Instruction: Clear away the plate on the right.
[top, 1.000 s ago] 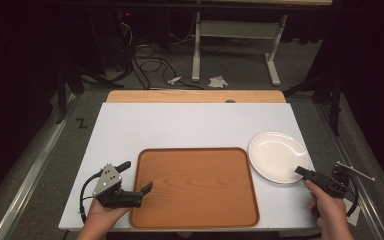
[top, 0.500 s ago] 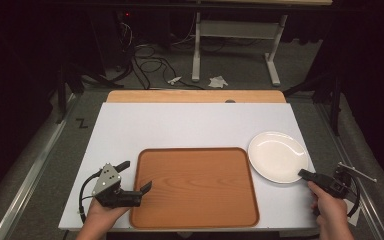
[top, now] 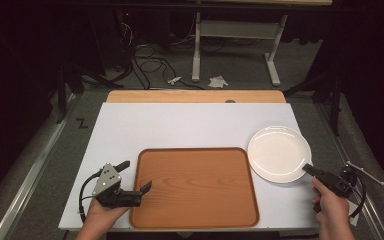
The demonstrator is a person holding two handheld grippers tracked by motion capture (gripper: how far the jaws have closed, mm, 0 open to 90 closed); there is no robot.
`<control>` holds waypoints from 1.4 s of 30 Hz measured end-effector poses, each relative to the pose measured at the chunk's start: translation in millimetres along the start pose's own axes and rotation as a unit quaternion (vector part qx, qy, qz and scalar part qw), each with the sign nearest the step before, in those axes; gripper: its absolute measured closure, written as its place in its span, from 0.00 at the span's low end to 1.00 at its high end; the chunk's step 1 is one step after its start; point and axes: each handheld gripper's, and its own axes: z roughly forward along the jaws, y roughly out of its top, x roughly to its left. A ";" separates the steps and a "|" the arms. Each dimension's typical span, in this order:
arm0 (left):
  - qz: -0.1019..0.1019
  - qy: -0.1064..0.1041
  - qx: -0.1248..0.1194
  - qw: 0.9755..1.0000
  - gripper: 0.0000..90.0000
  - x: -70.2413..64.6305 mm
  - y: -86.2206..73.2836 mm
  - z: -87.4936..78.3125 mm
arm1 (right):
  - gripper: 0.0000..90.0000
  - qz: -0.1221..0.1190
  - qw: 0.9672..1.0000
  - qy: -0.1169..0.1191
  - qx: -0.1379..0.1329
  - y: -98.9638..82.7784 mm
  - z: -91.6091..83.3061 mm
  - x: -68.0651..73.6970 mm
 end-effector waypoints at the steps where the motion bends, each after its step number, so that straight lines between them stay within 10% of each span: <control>1: 0.000 0.001 -0.004 1.000 0.03 -0.3 0.3 -0.5 | 0.99 -0.001 1.000 -0.001 -0.002 0.0 -0.4 1.0; 42: 0.007 -0.004 -0.013 1.000 0.02 -1.9 1.4 -0.3 | 0.99 0.013 0.997 0.053 -0.051 5.9 -23.9 4.1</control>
